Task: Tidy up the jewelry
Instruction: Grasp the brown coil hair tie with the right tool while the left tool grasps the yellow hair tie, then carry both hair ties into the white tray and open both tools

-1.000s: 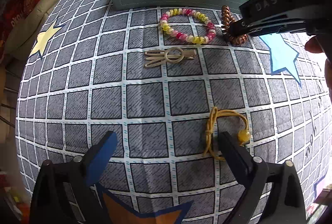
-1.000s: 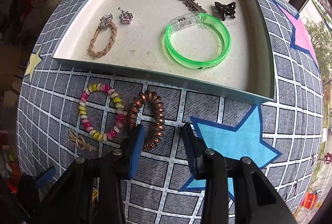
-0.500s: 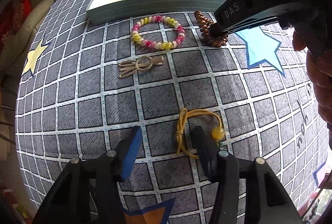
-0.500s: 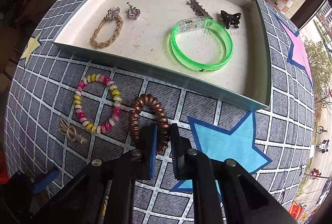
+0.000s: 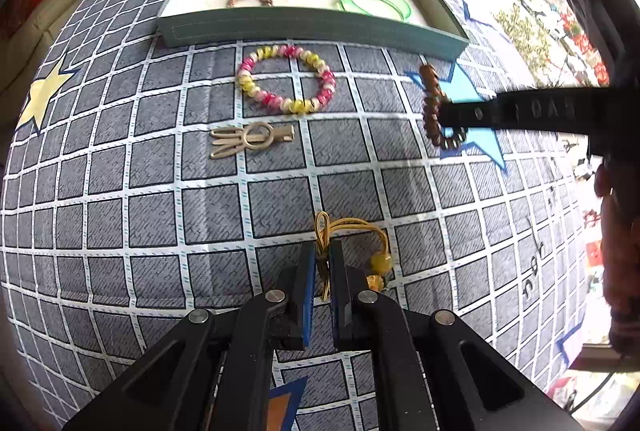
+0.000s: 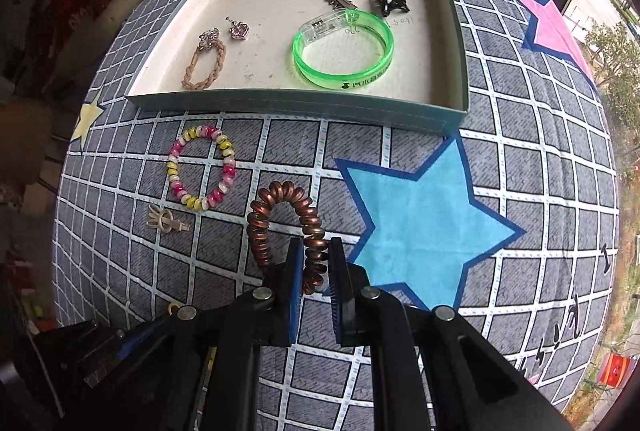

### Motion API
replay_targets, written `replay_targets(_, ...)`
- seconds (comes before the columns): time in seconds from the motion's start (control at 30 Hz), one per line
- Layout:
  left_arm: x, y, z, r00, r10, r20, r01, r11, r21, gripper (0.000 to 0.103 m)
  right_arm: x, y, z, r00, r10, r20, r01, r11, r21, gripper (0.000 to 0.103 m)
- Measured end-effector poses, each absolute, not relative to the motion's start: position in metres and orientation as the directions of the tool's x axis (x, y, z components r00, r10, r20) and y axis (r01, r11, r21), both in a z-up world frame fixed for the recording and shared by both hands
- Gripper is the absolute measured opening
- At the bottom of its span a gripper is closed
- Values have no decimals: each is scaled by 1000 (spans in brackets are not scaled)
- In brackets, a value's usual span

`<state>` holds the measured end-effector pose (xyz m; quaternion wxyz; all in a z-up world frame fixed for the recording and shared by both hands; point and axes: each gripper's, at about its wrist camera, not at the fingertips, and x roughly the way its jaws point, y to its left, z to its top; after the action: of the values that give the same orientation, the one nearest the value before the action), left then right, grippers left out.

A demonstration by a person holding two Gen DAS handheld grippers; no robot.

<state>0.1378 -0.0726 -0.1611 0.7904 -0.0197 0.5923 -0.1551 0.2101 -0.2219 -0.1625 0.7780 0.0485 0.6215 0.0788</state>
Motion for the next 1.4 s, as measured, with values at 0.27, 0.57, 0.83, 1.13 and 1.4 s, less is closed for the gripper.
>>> replay_targets(0.27, 148, -49, -139, 300, -302, -905, 205, 947, -248, 19, 190, -240, -147, 217, 221, -951, -19, 975, 222, 13)
replay_targets(0.57, 156, -38, -114, 354, -330, -875, 211, 940, -269, 19, 190, -240, -133, 238, 244, -940, 1, 968, 252, 13)
replay_targets(0.83, 175, -30, -92, 400, -335, -853, 206, 940, -272, 19, 200, -243, -117, 264, 262, -928, 1, 962, 272, 13)
replay_targets(1.13, 218, -32, -70, 463, -325, -824, 214, 944, -251, 19, 235, -250, -92, 323, 259, -910, -16, 963, 269, 13)
replay_targets(1.4, 265, -39, -64, 509, -300, -807, 210, 952, -222, 19, 282, -258, -91, 343, 248, -906, -8, 965, 262, 13)
